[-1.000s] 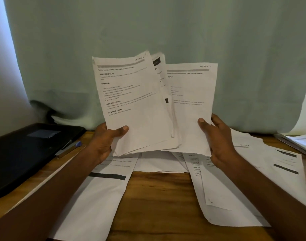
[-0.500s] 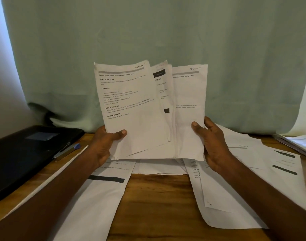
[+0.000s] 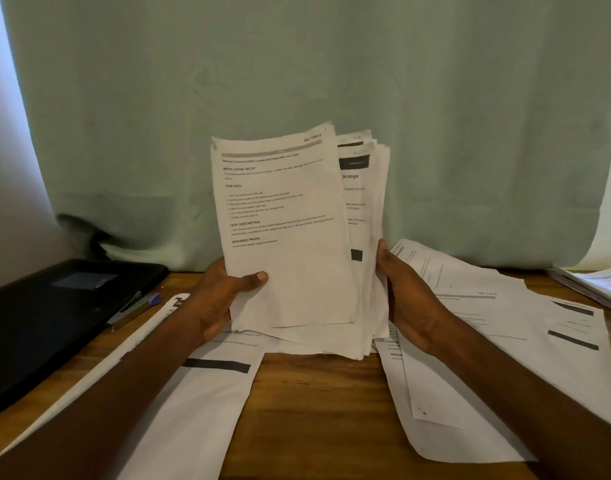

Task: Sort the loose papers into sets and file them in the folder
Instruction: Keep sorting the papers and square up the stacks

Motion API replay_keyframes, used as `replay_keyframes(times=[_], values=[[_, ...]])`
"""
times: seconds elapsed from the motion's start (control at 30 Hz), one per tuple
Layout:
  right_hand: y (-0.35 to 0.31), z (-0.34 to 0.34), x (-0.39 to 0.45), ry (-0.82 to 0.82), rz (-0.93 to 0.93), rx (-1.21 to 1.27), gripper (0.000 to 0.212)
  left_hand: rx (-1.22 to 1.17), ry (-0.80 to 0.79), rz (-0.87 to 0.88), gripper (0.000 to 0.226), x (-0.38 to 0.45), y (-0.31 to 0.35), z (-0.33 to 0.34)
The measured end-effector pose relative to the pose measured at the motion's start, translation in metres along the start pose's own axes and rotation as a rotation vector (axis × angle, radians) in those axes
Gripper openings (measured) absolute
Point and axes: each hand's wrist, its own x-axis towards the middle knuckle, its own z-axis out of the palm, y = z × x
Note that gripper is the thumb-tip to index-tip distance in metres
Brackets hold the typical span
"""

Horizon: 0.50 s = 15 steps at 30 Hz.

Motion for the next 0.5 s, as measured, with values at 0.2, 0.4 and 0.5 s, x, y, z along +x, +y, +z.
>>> replay_keyframes(times=[0.2,0.4,0.5], values=[[0.004,0.008,-0.004,0.06,0.035,0.098,0.035,0.089,-0.119,-0.044,0.084,-0.005,0.001,0.008],[0.001,0.006,-0.005,0.017,-0.03,0.204,0.064,0.073,-0.053,-0.035,0.074,-0.007,0.001,0.012],[-0.008,0.003,-0.006,-0.084,-0.022,0.301,0.063,-0.024,0.059,0.047,0.062,-0.005,0.003,0.01]])
